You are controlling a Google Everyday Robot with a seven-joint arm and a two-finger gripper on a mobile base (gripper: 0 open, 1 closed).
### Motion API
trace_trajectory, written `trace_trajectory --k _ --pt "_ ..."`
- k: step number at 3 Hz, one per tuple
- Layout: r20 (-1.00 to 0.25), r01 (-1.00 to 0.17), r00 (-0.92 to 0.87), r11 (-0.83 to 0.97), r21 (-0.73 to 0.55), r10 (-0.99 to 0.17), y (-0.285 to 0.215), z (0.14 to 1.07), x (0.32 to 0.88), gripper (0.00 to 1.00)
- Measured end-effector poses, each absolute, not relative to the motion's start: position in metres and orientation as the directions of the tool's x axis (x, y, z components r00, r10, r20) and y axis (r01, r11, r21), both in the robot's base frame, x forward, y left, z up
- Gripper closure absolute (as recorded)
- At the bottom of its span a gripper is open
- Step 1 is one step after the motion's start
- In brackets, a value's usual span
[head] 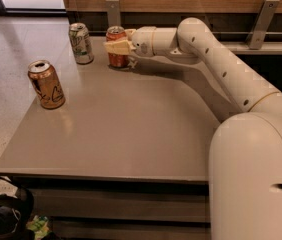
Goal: Move coke can near 7up can
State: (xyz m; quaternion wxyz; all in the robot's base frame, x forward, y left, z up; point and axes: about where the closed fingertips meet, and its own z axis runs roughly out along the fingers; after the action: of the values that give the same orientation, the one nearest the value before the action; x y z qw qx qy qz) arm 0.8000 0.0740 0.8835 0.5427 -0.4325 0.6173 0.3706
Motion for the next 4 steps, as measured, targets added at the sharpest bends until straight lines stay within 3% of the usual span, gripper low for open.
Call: trace_trajectory --k 1,4 --pt "-0.991 -0.938 -0.037 0.347 -0.011 -0.131 0.077 0.883 0.800 0.85" --pt "-0.991 -0.943 -0.039 0.333 -0.006 -0.130 0.088 0.881 0.798 0.15"
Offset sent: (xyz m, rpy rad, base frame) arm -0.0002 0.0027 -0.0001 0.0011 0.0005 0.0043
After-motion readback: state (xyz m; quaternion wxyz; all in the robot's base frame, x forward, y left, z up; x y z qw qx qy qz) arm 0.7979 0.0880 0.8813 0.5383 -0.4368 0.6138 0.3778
